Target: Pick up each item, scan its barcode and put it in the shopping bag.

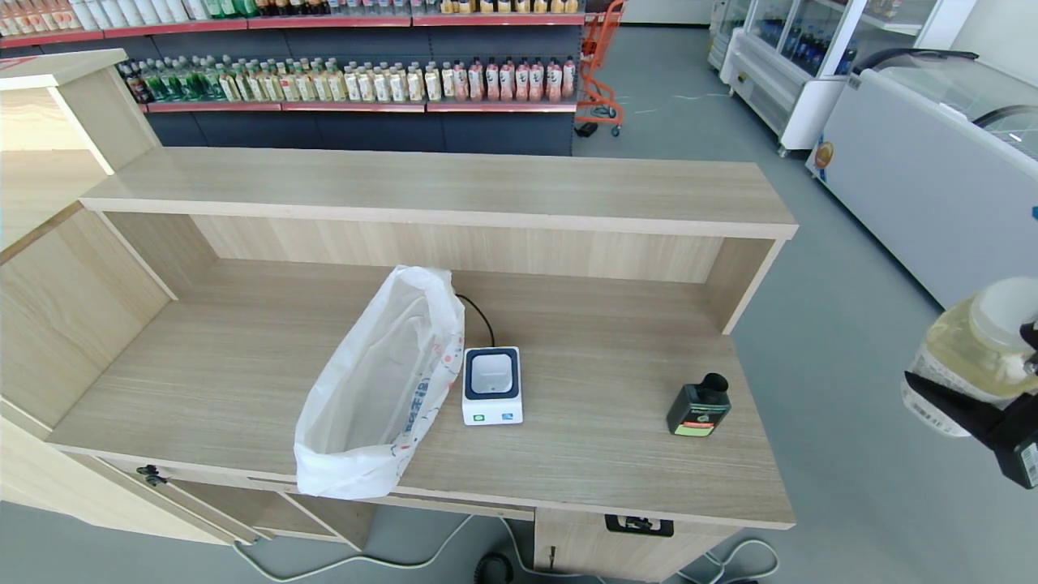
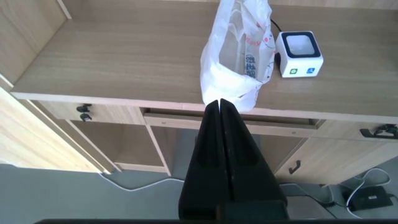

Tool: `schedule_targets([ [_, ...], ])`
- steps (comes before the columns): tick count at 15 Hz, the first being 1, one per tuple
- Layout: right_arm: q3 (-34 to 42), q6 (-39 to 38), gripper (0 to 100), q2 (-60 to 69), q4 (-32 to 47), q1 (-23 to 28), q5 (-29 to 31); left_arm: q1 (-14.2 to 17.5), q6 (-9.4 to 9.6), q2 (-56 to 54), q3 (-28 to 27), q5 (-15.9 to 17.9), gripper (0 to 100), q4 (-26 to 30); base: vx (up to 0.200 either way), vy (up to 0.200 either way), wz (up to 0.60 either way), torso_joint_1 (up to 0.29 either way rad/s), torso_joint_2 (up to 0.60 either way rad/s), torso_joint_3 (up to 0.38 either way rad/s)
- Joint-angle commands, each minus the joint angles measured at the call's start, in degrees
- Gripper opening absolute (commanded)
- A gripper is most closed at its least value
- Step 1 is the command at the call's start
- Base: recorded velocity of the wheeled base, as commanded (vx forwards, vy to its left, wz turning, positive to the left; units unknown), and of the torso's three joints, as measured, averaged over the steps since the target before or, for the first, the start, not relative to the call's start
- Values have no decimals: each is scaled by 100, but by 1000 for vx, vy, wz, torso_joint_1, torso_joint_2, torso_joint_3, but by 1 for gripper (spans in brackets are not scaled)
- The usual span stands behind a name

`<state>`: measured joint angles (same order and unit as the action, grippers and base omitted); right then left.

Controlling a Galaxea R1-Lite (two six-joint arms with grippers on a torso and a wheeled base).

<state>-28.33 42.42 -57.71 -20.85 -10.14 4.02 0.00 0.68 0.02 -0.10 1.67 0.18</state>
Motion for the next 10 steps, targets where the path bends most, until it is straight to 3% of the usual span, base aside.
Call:
schedule_targets([
  [1,82,-6,0,146,10,4,-7,0,2,-2,1,0,0,-1,0,0,0,0,0,0],
  [8,346,-15,0,410,28,21,2,0,11,-2,1,0,0,-1,0,0,0,0,0,0],
  [10,311,-15,0,392,19,21,2,0,2,-2,1,0,0,8,0,200,0,5,-2,0],
])
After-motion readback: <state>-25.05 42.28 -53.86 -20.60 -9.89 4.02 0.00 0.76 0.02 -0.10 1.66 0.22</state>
